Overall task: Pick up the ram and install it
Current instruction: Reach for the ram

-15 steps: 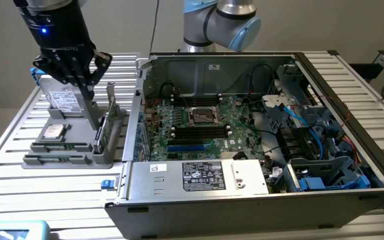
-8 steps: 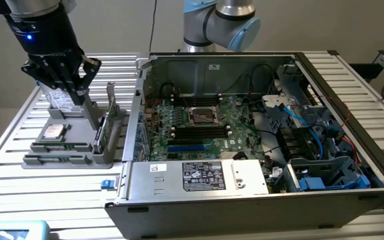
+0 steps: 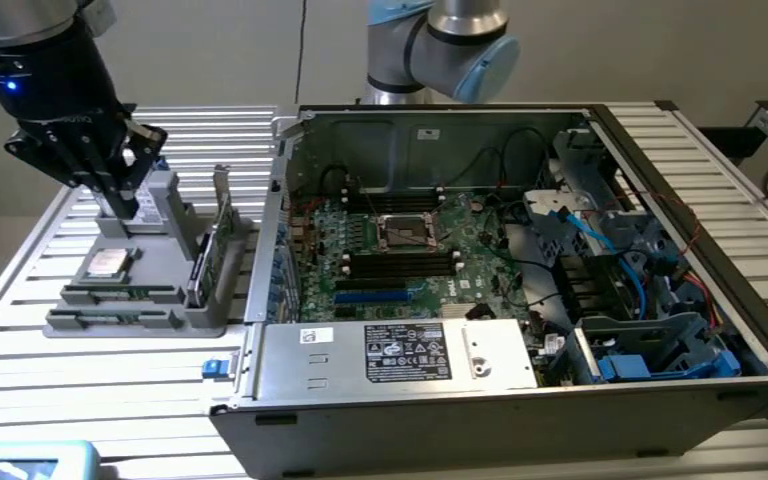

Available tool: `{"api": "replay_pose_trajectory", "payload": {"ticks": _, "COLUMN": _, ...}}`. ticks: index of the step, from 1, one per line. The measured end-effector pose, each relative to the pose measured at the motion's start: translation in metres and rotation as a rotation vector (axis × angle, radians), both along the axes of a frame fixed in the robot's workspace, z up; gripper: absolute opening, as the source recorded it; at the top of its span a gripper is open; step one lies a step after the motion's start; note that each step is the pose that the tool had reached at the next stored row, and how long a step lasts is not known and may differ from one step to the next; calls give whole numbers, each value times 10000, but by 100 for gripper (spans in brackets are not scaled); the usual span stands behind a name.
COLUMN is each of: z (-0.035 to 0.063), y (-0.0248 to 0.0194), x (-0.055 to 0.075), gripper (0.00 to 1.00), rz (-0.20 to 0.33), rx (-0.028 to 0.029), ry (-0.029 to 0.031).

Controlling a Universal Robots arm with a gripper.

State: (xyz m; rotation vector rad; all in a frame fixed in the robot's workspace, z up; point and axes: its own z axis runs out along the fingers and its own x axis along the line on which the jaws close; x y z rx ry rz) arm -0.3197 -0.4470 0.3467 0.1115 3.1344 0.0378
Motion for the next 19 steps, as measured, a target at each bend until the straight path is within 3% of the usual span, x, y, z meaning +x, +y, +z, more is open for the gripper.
{"api": "replay_pose_trajectory", "payload": {"ticks": 3, "z": -17, "y": 0, "x": -135, "gripper": 11, "rz": 0, "rx": -14, "ry": -1}}
{"api": "replay_pose_trajectory", "payload": {"ticks": 7, "z": -29, "y": 0, "x": -308, "gripper": 11, "rz": -1, "rx": -94, "ry": 0}}
{"api": "replay_pose_trajectory", "payload": {"ticks": 10, "z": -37, "y": 0, "x": -404, "gripper": 11, "rz": 0, "rx": -240, "ry": -1}}
{"api": "replay_pose_trajectory", "payload": {"ticks": 14, "z": -51, "y": 11, "x": -482, "gripper": 11, "rz": 0, "rx": -525, "ry": -2}}
{"api": "replay_pose_trajectory", "payload": {"ticks": 19, "z": -70, "y": 46, "x": -588, "gripper": 11, "rz": 1, "rx": -744, "ry": -5}}
